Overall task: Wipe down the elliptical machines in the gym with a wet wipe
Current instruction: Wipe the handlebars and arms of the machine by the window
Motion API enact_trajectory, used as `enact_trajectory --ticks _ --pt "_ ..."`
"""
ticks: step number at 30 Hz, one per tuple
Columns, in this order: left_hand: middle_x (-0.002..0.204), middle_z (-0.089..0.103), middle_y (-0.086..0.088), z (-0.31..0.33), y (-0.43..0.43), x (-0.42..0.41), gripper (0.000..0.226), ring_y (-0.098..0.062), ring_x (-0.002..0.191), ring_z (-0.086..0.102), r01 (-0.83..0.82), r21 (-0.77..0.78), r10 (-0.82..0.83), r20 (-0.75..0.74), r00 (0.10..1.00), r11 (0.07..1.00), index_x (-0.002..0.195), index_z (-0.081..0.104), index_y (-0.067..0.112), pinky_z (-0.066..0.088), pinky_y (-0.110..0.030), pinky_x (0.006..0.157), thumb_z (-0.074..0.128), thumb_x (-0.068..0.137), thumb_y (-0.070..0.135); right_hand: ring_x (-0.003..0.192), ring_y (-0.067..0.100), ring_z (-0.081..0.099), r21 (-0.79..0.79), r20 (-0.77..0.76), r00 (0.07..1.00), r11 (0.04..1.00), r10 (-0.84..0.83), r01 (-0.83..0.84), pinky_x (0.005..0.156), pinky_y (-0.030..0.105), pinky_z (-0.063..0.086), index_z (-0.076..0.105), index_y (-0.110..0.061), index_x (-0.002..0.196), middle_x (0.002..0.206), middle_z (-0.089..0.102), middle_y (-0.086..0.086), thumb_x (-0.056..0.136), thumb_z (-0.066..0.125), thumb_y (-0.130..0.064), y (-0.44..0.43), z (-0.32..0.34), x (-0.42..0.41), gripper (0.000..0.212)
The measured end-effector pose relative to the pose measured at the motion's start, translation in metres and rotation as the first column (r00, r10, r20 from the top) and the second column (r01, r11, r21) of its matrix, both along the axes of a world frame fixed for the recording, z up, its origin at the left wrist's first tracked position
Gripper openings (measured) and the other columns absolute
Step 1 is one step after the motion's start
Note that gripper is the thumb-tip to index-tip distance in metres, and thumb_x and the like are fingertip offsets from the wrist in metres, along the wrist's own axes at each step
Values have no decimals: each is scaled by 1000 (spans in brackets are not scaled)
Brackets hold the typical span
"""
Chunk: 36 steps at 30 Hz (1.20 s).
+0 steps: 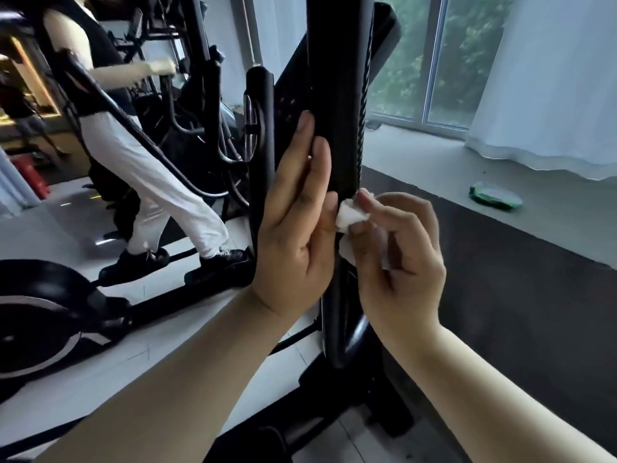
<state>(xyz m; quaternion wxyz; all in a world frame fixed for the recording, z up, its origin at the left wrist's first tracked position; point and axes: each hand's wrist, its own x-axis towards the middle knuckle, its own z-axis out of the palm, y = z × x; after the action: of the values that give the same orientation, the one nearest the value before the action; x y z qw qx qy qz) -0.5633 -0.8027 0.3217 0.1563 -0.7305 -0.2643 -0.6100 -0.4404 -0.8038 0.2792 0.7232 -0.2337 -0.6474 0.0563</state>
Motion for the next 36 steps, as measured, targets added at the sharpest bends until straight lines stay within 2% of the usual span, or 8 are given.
enact_trajectory --ticks 5,10,17,21,24,27,32,36 --pt "149 23 -31 -22 0 -1 38 -29 148 25 22 -51 -22 3 1000 998 138 29 -18 23 -37 124 38 103 -6 97 33 65 -96 -19 1000 995 14 -16 74 46 56 67 -7 109 104 57 14 96 63 0 -8 -34 -2 15" --pt "151 20 -31 -28 -1 -2 39 -25 152 20 80 -74 -79 9 997 994 139 26 -18 21 -38 125 36 105 -1 106 14 61 -118 -65 997 993 -38 30 90 23 48 66 -8 118 110 61 11 95 63 3 -10 -3 -3 25" --pt "152 21 -31 -34 1 -3 40 -25 152 20 89 -96 -88 12 996 991 140 28 -19 21 -37 125 35 104 -3 88 13 61 -93 164 985 993 -52 68 71 19 50 61 -12 111 108 55 6 92 64 5 -15 -72 3 26" --pt "152 20 -32 -36 -1 -1 41 -31 149 21 113 -104 -111 30 993 988 140 26 -19 21 -40 125 36 103 -6 85 15 61 -184 38 999 983 -18 25 65 32 52 61 -14 107 104 57 5 92 67 3 -21 -61 0 23" --pt "152 18 -31 -38 -2 -2 43 -26 151 20 100 -104 -98 31 995 990 140 26 -19 20 -38 125 36 100 -8 98 20 62 -110 -41 999 994 -10 5 75 31 53 59 -15 107 107 56 10 96 63 0 -17 -36 -6 19" --pt "152 18 -30 -40 -4 -3 42 -16 154 16 82 -116 -80 22 997 990 141 24 -17 19 -36 125 36 102 -5 104 20 61 -74 55 998 997 -17 21 81 30 54 59 -11 109 110 54 14 96 62 2 -15 -51 -6 19" --pt "154 21 -33 -50 -2 -7 42 -17 154 15 16 -126 -17 -13 1000 992 140 23 -20 20 -38 125 36 103 -4 97 13 59 -183 193 981 982 -16 52 79 15 50 58 -14 112 109 54 9 97 62 -8 -23 -101 0 17" --pt "152 21 -36 -59 -3 -9 45 -19 155 13 -34 -160 27 -42 999 987 140 23 -25 19 -38 125 36 104 -1 103 22 60 -198 93 995 979 -35 53 91 25 49 59 -15 113 112 56 9 95 64 -3 -21 -83 -5 23"
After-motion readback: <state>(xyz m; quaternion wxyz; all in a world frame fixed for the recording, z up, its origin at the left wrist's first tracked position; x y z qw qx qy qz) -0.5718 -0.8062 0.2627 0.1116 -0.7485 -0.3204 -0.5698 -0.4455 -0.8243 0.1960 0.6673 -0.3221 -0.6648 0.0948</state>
